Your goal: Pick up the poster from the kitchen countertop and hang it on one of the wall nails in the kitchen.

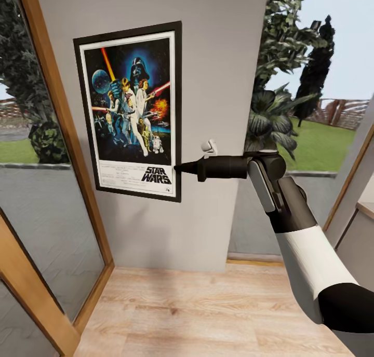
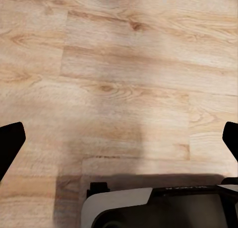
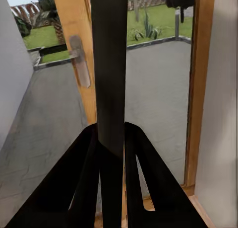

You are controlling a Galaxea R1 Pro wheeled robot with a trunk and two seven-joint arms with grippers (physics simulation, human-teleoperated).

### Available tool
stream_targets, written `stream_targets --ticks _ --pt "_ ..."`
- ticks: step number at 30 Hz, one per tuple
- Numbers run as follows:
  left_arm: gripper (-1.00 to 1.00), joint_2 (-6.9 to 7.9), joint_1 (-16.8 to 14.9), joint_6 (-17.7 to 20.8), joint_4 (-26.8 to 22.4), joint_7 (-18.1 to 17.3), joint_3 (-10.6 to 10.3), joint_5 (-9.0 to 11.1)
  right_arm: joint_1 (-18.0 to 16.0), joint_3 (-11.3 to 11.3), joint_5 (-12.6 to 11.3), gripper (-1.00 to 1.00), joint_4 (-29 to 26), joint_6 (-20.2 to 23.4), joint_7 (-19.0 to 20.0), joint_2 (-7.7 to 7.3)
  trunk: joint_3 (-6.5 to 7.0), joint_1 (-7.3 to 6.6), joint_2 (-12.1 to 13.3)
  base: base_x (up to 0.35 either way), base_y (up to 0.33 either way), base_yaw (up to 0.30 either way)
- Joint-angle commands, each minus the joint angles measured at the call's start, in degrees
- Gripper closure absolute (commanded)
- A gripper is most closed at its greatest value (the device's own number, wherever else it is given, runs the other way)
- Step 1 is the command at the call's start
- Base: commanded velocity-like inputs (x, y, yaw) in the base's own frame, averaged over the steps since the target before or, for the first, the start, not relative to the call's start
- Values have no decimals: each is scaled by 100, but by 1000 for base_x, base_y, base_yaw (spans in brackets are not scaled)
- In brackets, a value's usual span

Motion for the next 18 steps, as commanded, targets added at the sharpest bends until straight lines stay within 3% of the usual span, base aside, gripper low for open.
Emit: stream_targets --ticks 1,18 --pt "-100 -2 -1 -8 -4 -32 15 -4 -7 5 -25 100 0 30 7 -4 -12 7 -12 323 0 0" --pt "-100 -2 2 -3 -4 -26 15 -4 -7 2 -30 100 2 30 7 -4 -12 7 -12 315 0 0"
